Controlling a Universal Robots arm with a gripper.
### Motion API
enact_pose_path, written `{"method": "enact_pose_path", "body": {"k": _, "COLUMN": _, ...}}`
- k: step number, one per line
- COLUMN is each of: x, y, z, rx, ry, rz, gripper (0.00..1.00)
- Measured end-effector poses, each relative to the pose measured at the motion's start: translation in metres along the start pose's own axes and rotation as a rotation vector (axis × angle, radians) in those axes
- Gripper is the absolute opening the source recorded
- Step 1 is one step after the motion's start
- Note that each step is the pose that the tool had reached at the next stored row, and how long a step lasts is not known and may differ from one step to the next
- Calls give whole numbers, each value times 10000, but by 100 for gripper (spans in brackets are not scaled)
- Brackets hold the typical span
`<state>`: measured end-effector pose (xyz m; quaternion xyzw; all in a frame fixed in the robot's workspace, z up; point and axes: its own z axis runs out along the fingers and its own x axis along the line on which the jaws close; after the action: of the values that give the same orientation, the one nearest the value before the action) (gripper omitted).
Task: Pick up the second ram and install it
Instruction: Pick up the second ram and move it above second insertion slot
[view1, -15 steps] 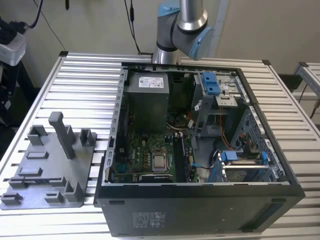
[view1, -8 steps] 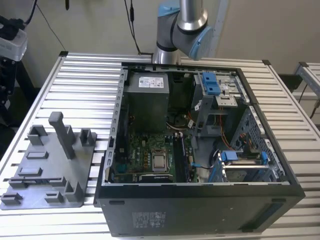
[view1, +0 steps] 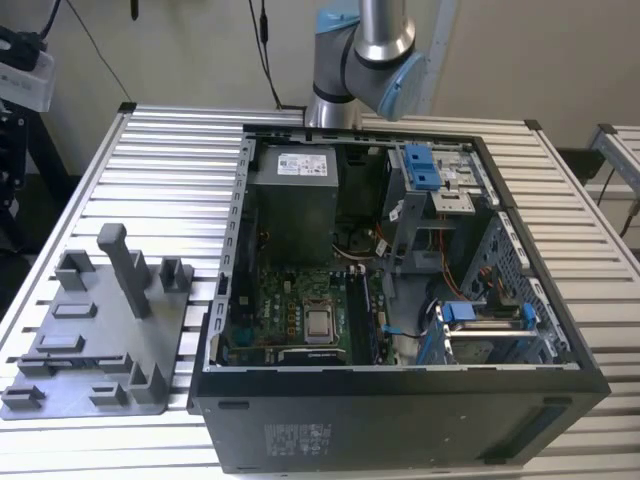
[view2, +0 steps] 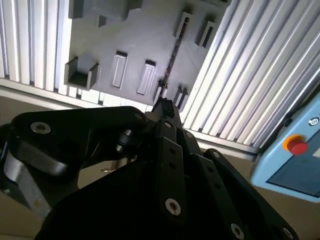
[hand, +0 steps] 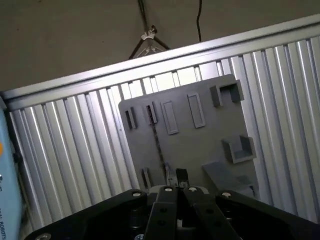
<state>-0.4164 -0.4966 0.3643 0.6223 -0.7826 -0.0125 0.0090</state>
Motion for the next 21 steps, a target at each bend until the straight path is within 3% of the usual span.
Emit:
{"method": "enact_pose_path", "body": {"k": 15, "x": 0, "y": 0, "z": 0, "rx": -7, "ry": 84, "rz": -2685, "gripper": 11}}
{"method": "enact_pose_path", "body": {"k": 21, "x": -1, "y": 1, "z": 0, "rx": -9, "ry": 80, "rz": -2750, "gripper": 11}}
